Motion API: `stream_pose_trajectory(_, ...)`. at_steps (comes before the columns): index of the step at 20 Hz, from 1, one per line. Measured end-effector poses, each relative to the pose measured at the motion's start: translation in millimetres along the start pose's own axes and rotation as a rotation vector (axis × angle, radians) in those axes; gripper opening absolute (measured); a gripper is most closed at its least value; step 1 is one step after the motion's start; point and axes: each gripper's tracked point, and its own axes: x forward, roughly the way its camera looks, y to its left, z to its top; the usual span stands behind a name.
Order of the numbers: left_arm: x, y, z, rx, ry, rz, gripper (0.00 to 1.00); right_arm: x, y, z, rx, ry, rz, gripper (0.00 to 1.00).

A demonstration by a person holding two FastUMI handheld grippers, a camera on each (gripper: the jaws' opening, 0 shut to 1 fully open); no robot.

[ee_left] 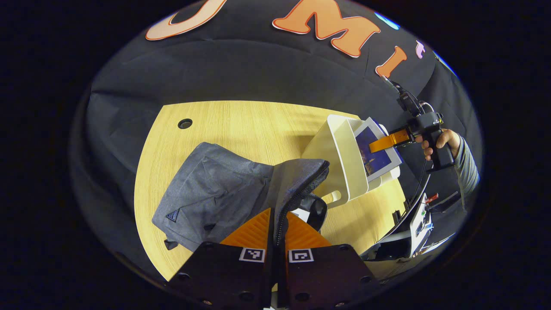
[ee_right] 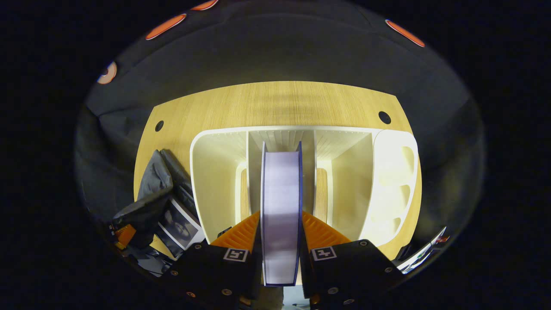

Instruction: Open the schoolbag, grab two books from the bookshelf and put them into the schoolbag.

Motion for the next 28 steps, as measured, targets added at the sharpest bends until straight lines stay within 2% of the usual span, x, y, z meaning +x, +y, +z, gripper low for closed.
stream_pose_trajectory(3, 1, -1, 0, 0.015, 0.007, -0.010, 0.06, -11, -3, -12, 0.010, 0.004, -0.015, 0.36)
stream_pose_trajectory(5, 2, -2, 0, 0.027, 0.013, -0.020, 0.06, -25, -1, -22, 0.045, -0.002, 0.009, 0.35)
stream_pose_trajectory(8, 7, -2, -2, 0.060, 0.028, -0.034, 0.06, -50, -5, -42, 0.101, -0.025, 0.032, 0.35)
stream_pose_trajectory(15, 16, -2, -3, 0.125, 0.062, -0.083, 0.06, -99, -4, -94, 0.227, -0.099, 0.028, 0.35)
stream_pose_trajectory(21, 17, 1, -8, 0.175, 0.082, -0.129, 0.06, -113, 5, -147, 0.346, -0.107, 0.029, 0.35)
stream_pose_trajectory(28, 15, 5, -5, 0.243, 0.102, -0.157, 0.06, -128, 35, -198, 0.445, -0.134, 0.081, 0.35)
